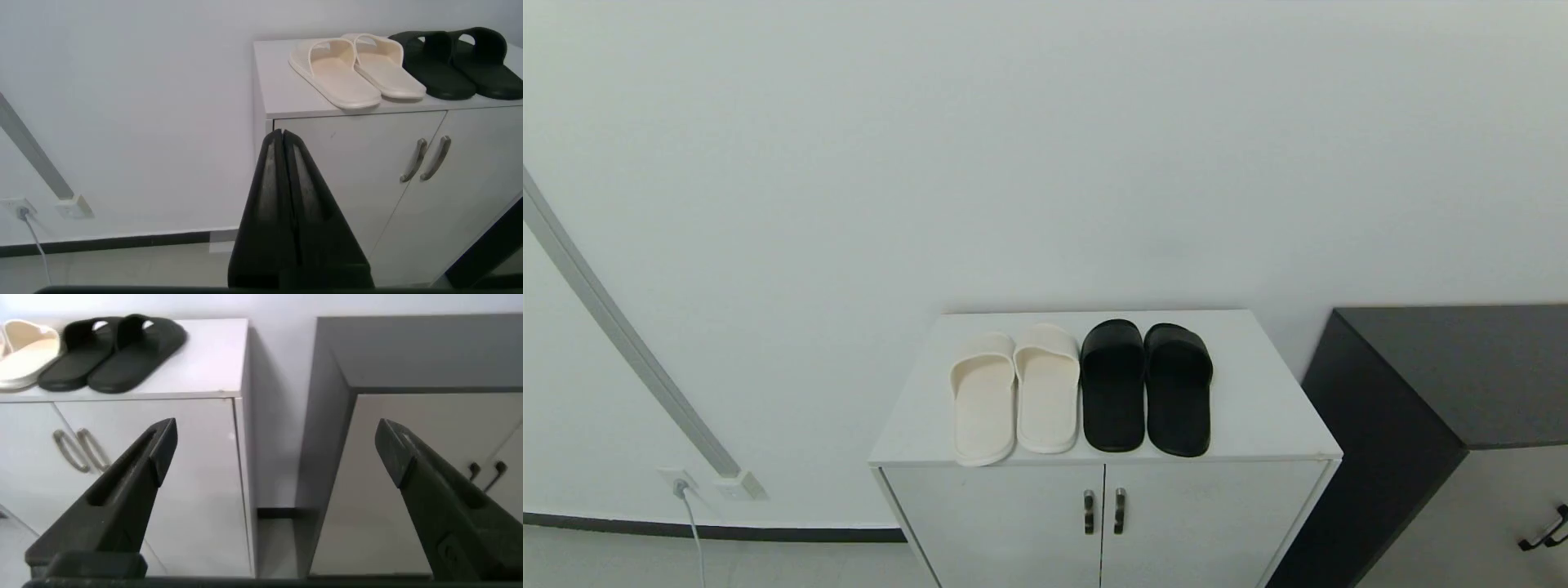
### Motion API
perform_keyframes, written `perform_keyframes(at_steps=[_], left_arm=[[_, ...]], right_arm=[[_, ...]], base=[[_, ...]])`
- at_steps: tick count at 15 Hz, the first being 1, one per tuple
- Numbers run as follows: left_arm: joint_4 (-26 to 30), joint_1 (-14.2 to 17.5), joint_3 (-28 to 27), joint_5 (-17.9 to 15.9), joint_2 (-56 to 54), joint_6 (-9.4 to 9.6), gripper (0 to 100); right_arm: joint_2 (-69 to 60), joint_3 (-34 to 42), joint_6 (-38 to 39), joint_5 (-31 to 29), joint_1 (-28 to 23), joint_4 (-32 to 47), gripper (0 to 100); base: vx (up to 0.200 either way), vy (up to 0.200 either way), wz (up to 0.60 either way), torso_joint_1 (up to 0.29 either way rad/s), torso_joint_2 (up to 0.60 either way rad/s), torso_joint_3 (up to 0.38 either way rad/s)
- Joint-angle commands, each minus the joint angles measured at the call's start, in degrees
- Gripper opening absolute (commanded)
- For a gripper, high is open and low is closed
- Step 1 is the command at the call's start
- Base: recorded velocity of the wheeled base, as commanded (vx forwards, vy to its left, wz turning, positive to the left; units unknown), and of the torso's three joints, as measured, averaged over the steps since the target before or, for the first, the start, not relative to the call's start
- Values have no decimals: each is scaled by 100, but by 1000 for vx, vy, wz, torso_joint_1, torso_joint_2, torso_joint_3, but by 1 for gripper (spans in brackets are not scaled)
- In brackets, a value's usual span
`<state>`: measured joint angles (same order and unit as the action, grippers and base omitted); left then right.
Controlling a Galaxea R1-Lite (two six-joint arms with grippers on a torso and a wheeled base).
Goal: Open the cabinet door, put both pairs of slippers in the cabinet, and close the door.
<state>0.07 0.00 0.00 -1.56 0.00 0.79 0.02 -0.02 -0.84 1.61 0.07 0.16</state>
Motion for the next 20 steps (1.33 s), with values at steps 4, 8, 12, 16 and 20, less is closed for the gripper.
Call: perform_keyframes(at_steps=[4,8,12,16,20], left_arm=[[-7,0,0,-2,0,0,0],[-7,0,0,-2,0,0,0],[1,0,0,-2,0,-18,0],[1,0,0,-2,0,-9,0],[1,0,0,-2,0,-9,0]], right_arm=[[6,-6,-92,68,1,2,100],[1659,-1483,409,437,116,301,100],[2854,-1043,172,1034,204,-25,100],[4744,-1413,172,1034,836,-877,100],[6572,-2362,858,-231,2489,-2055,100]], base=[[0,0,0,0,0,0],[0,0,0,0,0,0],[0,0,0,0,0,0],[0,0,0,0,0,0],[0,0,0,0,0,0]])
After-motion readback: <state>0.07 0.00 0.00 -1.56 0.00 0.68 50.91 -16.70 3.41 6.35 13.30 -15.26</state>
